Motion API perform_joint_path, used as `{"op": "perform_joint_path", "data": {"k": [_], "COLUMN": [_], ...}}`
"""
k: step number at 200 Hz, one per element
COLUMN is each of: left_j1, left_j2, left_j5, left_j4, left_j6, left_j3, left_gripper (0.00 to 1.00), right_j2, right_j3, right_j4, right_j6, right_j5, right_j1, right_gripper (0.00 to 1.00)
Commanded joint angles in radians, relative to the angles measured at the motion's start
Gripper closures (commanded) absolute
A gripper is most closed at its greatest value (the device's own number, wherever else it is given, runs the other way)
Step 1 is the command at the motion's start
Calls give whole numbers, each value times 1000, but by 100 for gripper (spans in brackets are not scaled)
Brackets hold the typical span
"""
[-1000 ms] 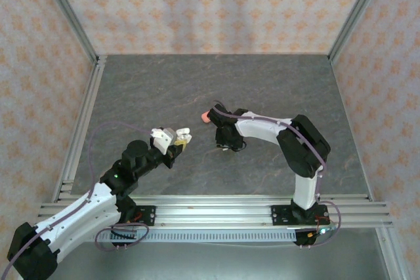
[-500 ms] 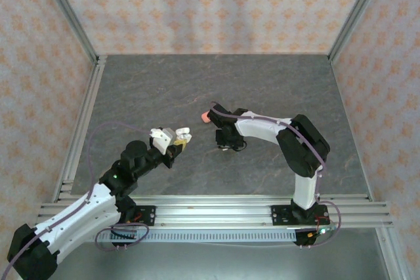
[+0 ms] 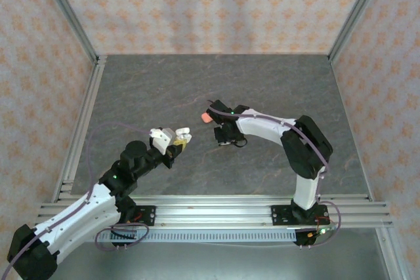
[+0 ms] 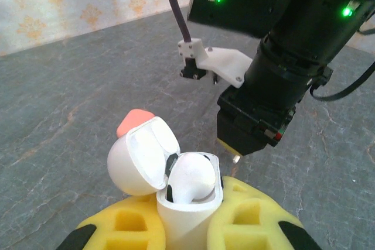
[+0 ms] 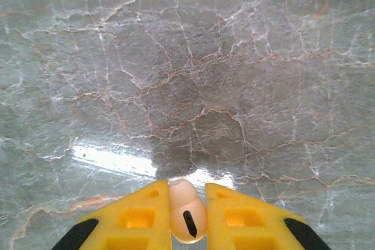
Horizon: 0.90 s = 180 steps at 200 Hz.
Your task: Insert wireless bluetooth earbuds into charging case
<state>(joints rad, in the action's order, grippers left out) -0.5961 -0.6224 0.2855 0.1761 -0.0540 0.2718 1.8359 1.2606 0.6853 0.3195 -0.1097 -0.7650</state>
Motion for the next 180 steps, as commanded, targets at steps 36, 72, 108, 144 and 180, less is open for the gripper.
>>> {"op": "perform_joint_path", "data": {"k": [36, 72, 108, 144, 180], "left_j1": [-7, -8, -8, -8, -8], "left_j2": [-38, -95, -147, -199, -206], "left_j5": [147, 241, 337, 433, 449], "left_j4": [133, 112, 57, 58, 43], "left_j6": [7, 7, 6, 20, 20], "left_j3": [20, 97, 184, 235, 260], "left_gripper": [100, 100, 100, 100, 100], "right_j2": [-198, -346, -470, -544, -573], "right_j3": [57, 75, 99, 139, 177], "right_j4": [101, 131, 116, 122, 129], "right_j6": [-204, -317, -420, -529, -581], "right_j5": [99, 188, 203, 139, 75], "right_j1": [-11, -47, -85, -125, -163], "right_gripper": [88, 91, 94, 93, 92]}}
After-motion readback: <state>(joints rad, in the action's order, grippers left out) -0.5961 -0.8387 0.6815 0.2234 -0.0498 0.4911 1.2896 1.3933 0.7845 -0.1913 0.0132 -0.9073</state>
